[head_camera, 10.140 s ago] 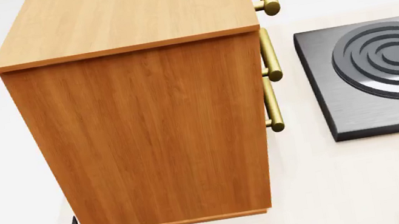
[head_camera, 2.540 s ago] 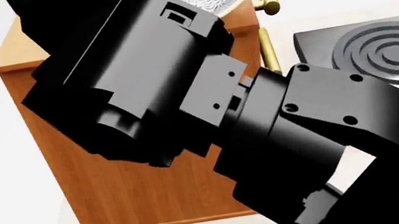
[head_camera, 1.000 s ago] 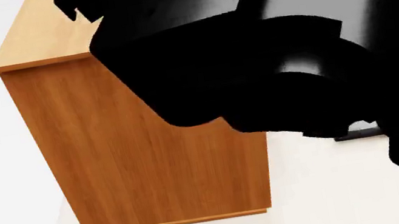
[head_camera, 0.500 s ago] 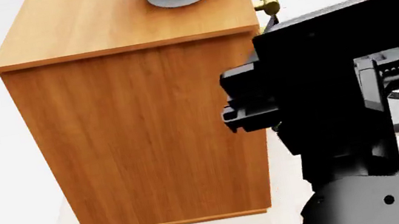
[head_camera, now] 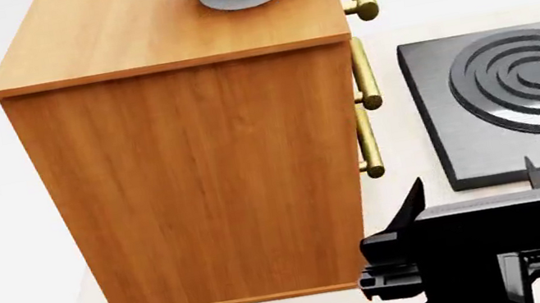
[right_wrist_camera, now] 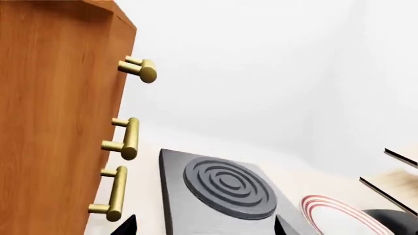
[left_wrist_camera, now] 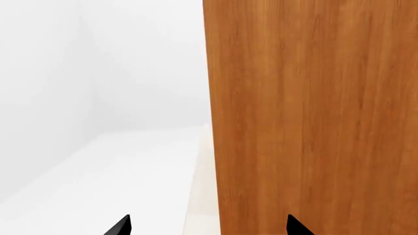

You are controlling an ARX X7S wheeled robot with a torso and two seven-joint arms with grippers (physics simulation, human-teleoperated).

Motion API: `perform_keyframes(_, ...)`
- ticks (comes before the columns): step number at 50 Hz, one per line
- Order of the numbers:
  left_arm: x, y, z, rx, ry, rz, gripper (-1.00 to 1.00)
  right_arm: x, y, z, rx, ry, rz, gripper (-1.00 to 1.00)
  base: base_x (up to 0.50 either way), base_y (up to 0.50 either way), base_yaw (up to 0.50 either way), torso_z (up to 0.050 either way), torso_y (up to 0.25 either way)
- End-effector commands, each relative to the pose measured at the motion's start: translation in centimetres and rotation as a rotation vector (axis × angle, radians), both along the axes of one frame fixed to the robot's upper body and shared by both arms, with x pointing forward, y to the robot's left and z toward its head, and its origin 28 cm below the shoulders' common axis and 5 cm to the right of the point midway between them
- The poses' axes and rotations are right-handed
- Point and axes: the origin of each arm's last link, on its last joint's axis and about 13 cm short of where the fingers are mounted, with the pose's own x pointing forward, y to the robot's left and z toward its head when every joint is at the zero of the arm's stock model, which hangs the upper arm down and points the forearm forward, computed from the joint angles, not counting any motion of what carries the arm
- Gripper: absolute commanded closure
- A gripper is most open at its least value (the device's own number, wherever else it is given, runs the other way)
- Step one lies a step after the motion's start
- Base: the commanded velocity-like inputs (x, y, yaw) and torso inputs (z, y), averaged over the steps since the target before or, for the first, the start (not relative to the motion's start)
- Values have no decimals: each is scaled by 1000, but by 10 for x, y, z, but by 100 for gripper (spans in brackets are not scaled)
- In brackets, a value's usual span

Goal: Put the bowl on the top of the cabinet.

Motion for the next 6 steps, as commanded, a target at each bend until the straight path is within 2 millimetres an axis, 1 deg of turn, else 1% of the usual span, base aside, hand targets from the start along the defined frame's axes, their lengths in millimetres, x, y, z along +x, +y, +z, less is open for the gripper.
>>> perform_keyframes(1, 0, -1, 0, 2, -1, -1, -100, 2, -2, -30, 1, 53, 5, -100, 0, 0, 0, 0, 0)
perform_keyframes(6, -1, -1, 0, 2, 1, -1, -100, 5, -2, -37, 0, 72, 10, -100, 0, 0, 0, 0, 0)
